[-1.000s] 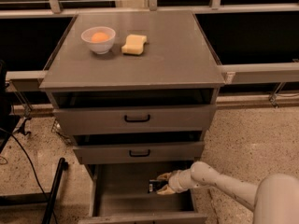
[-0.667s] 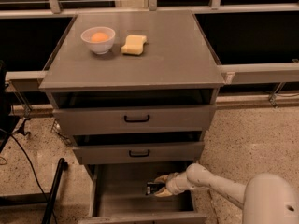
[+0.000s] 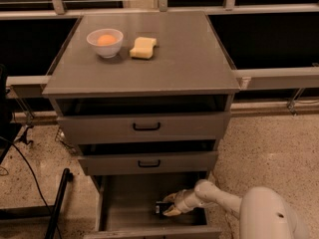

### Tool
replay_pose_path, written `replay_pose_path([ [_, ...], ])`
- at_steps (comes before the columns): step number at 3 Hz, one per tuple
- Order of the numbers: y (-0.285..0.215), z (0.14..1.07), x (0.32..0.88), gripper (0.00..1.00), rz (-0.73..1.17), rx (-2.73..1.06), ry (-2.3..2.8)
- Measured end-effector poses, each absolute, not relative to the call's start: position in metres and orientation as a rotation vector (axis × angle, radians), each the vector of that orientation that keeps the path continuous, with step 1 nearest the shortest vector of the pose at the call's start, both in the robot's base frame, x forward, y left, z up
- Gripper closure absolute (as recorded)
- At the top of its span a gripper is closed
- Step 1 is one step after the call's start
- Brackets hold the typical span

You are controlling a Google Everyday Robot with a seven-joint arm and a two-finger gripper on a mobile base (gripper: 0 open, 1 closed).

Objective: Place rxbar blueberry into bottom drawer

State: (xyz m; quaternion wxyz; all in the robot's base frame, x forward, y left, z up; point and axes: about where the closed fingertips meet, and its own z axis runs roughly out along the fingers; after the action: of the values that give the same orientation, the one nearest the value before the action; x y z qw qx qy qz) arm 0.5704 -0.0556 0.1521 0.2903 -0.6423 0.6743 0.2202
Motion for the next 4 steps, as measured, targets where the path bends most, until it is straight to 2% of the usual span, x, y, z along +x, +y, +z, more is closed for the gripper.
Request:
replay_pose_path([
  [3,-0.049,0.119,0.572,1.00,0.652,-1.652,1.813],
  [4,-0.049,0.119,0.572,0.81,0.652,-1.652,1.813],
])
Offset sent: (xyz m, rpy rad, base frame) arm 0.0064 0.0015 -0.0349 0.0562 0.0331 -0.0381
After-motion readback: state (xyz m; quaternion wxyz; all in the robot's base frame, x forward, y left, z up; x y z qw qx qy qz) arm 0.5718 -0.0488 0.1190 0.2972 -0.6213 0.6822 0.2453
